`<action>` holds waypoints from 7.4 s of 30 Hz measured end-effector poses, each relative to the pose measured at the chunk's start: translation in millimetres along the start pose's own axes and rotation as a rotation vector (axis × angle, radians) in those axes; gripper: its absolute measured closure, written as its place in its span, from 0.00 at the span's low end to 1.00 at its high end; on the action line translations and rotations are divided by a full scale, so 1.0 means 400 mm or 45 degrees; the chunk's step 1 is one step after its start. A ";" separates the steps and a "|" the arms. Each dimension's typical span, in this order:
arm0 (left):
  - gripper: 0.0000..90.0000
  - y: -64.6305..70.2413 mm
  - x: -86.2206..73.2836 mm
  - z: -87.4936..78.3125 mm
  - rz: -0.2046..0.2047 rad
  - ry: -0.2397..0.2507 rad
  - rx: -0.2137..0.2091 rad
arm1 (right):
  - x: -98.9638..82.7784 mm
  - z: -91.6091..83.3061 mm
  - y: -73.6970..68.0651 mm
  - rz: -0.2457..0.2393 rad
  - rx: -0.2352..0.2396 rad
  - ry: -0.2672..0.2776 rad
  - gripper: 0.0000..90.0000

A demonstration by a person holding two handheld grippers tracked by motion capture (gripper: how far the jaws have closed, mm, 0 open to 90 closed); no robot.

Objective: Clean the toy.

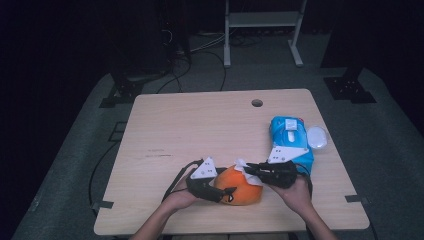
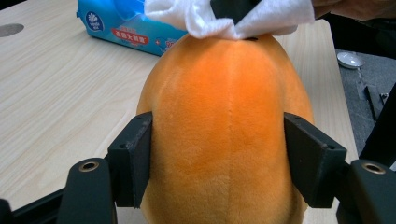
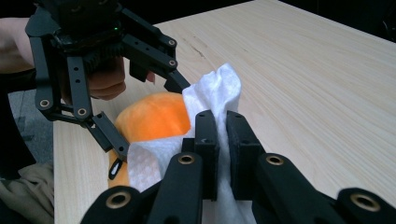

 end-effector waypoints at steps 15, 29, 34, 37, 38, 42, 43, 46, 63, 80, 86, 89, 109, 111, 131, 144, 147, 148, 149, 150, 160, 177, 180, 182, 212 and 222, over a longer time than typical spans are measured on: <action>0.17 -0.006 0.018 -0.005 -0.064 0.059 -0.006 | 0.014 0.007 -0.019 -0.041 0.019 -0.009 0.93; 0.33 0.037 0.022 0.007 0.017 0.033 -0.014 | 0.062 0.042 -0.081 -0.166 0.055 -0.051 0.93; 0.06 0.011 0.024 0.011 -0.078 0.058 -0.013 | 0.043 0.032 -0.059 -0.110 0.066 -0.047 0.93; 0.08 0.001 0.011 0.018 -0.127 0.041 -0.055 | 0.038 0.028 -0.052 -0.090 0.073 -0.042 0.93; 0.14 0.005 0.007 0.017 -0.118 0.035 -0.084 | 0.036 0.026 -0.049 -0.085 0.071 -0.040 0.93; 0.33 0.015 0.014 0.014 -0.086 0.029 -0.065 | 0.036 0.019 -0.043 -0.084 0.057 -0.039 0.93; 0.35 0.024 0.017 0.013 -0.070 0.027 -0.066 | 0.045 0.017 -0.051 -0.100 0.046 -0.035 0.93; 0.36 0.038 0.022 0.015 -0.037 0.024 -0.060 | 0.057 0.023 -0.069 -0.122 0.062 -0.025 0.93; 0.23 0.032 0.012 0.019 -0.068 0.018 -0.083 | 0.004 -0.024 0.001 -0.028 -0.013 -0.055 0.93; 0.27 0.042 -0.004 0.024 -0.015 -0.014 -0.100 | 0.045 0.023 -0.071 -0.104 0.077 -0.057 0.93; 0.27 0.040 -0.008 0.021 -0.016 -0.014 -0.104 | 0.012 -0.019 -0.014 -0.036 0.001 -0.065 0.93; 0.25 0.041 -0.007 0.020 -0.024 -0.015 -0.115 | -0.024 -0.050 -0.001 0.031 0.006 -0.070 0.93; 0.41 0.053 0.056 0.001 0.111 0.114 -0.031 | 0.012 -0.078 -0.042 0.007 0.010 0.009 0.93; 0.41 0.043 0.069 -0.009 0.144 0.141 0.002 | 0.031 -0.075 -0.032 -0.005 -0.022 0.037 0.93; 0.25 -0.078 0.025 -0.028 -0.160 0.117 0.010 | -0.011 0.033 0.050 0.095 -0.062 0.008 0.93; 0.28 -0.079 0.031 -0.039 -0.218 0.137 -0.035 | -0.046 0.013 0.052 0.153 -0.048 0.002 0.93; 0.28 -0.080 0.032 -0.041 -0.250 0.140 -0.052 | -0.046 0.013 0.048 0.157 -0.051 0.000 0.93; 0.28 -0.082 0.032 -0.042 -0.251 0.138 -0.052 | -0.046 0.014 0.047 0.156 -0.050 -0.002 0.93; 0.28 -0.083 0.031 -0.042 -0.249 0.135 -0.048 | -0.045 0.015 0.045 0.155 -0.051 -0.003 0.93; 0.29 -0.084 0.030 -0.043 -0.239 0.131 -0.041 | -0.044 0.015 0.043 0.154 -0.053 -0.006 0.93; 0.37 -0.089 0.015 -0.047 -0.185 0.091 -0.026 | -0.032 0.016 0.017 0.067 -0.056 -0.038 0.93; 0.36 -0.086 0.010 -0.046 -0.166 0.083 -0.052 | -0.024 0.004 0.020 0.080 -0.040 -0.028 0.93; 0.36 -0.085 0.010 -0.046 -0.166 0.083 -0.054 | -0.055 -0.004 0.046 0.110 -0.081 -0.077 0.93; 0.35 -0.082 0.013 -0.043 -0.159 0.085 -0.057 | -0.072 -0.009 0.062 0.161 -0.088 -0.079 0.92; 0.16 -0.067 0.017 -0.039 -0.144 0.049 -0.064 | -0.018 0.010 0.028 0.096 0.007 -0.020 0.92; 0.34 -0.041 0.019 -0.025 -0.152 0.003 -0.104 | 0.018 -0.010 0.021 0.061 -0.004 0.013 0.92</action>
Point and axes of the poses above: each handheld gripper's, and its own axes: z roughly forward along the jaws, x roughly out of its top, y roughly to its right, the point moved 7 cm from there along z, roughly forward along the jaws, and after that the axes turned 14 degrees about -z, right-handed, at the moved point
